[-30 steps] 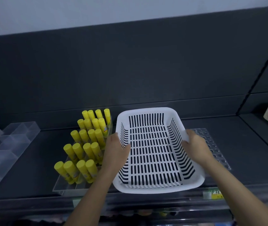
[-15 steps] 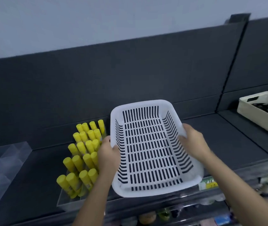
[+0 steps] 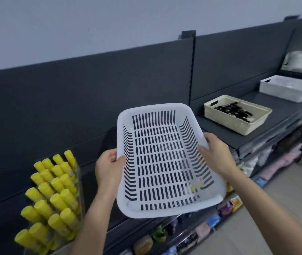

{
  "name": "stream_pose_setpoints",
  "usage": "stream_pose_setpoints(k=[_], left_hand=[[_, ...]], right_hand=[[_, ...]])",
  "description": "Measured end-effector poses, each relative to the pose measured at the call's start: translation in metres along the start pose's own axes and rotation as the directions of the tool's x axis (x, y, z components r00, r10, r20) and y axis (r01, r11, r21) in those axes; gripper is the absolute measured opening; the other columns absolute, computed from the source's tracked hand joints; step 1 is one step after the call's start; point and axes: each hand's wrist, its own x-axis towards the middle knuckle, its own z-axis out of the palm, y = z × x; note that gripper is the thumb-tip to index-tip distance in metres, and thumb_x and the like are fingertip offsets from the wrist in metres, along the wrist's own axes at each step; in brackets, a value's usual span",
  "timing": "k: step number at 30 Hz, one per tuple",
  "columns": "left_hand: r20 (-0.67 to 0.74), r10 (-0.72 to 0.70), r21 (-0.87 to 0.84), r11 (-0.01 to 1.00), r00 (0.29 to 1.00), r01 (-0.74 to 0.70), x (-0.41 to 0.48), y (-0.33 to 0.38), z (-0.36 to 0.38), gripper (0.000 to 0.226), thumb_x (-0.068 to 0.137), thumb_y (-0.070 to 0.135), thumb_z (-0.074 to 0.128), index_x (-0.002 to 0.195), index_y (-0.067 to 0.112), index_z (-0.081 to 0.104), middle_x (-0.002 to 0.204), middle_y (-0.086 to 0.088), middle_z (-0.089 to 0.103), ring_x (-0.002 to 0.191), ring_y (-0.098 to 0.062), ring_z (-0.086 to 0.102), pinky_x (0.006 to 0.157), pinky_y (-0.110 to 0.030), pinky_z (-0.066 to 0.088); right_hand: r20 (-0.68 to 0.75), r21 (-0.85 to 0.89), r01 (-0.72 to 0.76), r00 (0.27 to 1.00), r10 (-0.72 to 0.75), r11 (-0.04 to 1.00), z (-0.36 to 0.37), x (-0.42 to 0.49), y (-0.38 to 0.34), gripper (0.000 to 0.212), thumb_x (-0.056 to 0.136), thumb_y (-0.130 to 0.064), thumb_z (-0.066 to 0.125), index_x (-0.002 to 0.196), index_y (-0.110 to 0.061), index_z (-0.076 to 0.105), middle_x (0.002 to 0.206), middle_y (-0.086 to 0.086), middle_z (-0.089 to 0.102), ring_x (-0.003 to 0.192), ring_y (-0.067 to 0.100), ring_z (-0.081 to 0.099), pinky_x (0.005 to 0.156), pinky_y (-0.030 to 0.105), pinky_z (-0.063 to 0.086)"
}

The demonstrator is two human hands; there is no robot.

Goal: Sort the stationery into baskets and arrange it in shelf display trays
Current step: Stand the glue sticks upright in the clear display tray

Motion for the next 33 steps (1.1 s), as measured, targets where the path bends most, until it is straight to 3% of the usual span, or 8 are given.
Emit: stream_pose_setpoints(k=[5, 10, 16, 22, 30, 33], left_hand=[[0.066, 0.025, -0.015, 1.000, 0.997, -0.024, -0.007, 0.020, 0.050, 0.025, 0.080, 0.004, 0.064, 0.085, 0.028, 0.064, 0.084, 0.009, 0.073, 0.075, -0.012, 0.072, 0.064, -0.034, 0.058], [0.104, 0.064, -0.024, 0.998, 0.993, -0.062, -0.009, 0.044, 0.111, 0.021, 0.080, 0.004, 0.063, 0.091, 0.022, 0.066, 0.090, 0.004, 0.074, 0.080, -0.016, 0.072, 0.073, -0.043, 0.060], [0.120, 0.085, -0.052, 0.995, 0.989, -0.079, -0.020, 0.062, 0.197, 0.020, 0.081, 0.004, 0.063, 0.093, 0.020, 0.066, 0.091, 0.003, 0.074, 0.081, -0.018, 0.072, 0.073, -0.044, 0.060], [0.145, 0.083, -0.077, 0.994, 0.986, -0.073, -0.038, 0.075, 0.279, 0.023, 0.078, 0.005, 0.065, 0.096, 0.020, 0.066, 0.092, 0.002, 0.074, 0.081, -0.018, 0.072, 0.073, -0.044, 0.060], [0.250, 0.097, -0.071, 0.994, 0.963, -0.082, -0.041, 0.095, 0.385, 0.022, 0.079, 0.003, 0.064, 0.094, 0.019, 0.066, 0.088, 0.003, 0.074, 0.077, -0.017, 0.073, 0.071, -0.043, 0.060], [0.286, 0.104, -0.082, 0.993, 0.953, -0.084, -0.035, 0.100, 0.423, 0.022, 0.079, 0.002, 0.064, 0.089, 0.021, 0.065, 0.086, 0.004, 0.074, 0.075, -0.016, 0.073, 0.069, -0.040, 0.060]], right_hand=[[-0.089, -0.043, -0.039, 0.995, 0.035, 0.998, -0.044, 0.006, 0.023, 0.026, 0.092, -0.019, 0.051, 0.118, -0.023, 0.052, 0.085, -0.020, 0.056, 0.070, -0.005, 0.056, 0.047, 0.010, 0.037], [-0.172, -0.089, -0.017, 0.985, 0.002, 0.996, -0.095, 0.026, 0.047, 0.019, 0.089, -0.017, 0.052, 0.108, -0.022, 0.054, 0.087, -0.010, 0.058, 0.066, -0.006, 0.052, 0.046, 0.008, 0.033], [-0.206, -0.087, -0.001, 0.978, -0.017, 0.996, -0.161, 0.054, 0.091, 0.023, 0.090, -0.015, 0.052, 0.112, -0.019, 0.054, 0.088, -0.004, 0.059, 0.067, 0.006, 0.055, 0.054, 0.025, 0.042], [-0.221, -0.059, -0.016, 0.975, 0.003, 0.998, -0.223, 0.070, 0.143, 0.040, 0.089, -0.011, 0.050, 0.127, -0.024, 0.050, 0.099, -0.007, 0.063, 0.071, -0.001, 0.058, 0.051, 0.014, 0.039], [-0.280, -0.096, -0.107, 0.957, 0.077, 0.990, -0.295, 0.097, 0.204, 0.026, 0.088, -0.012, 0.050, 0.113, -0.018, 0.055, 0.090, -0.002, 0.063, 0.069, 0.007, 0.056, 0.050, 0.022, 0.035], [-0.297, -0.083, -0.137, 0.949, 0.107, 0.987, -0.314, 0.109, 0.224, 0.025, 0.089, -0.012, 0.049, 0.113, -0.018, 0.055, 0.089, -0.002, 0.063, 0.071, 0.013, 0.060, 0.055, 0.030, 0.046]])
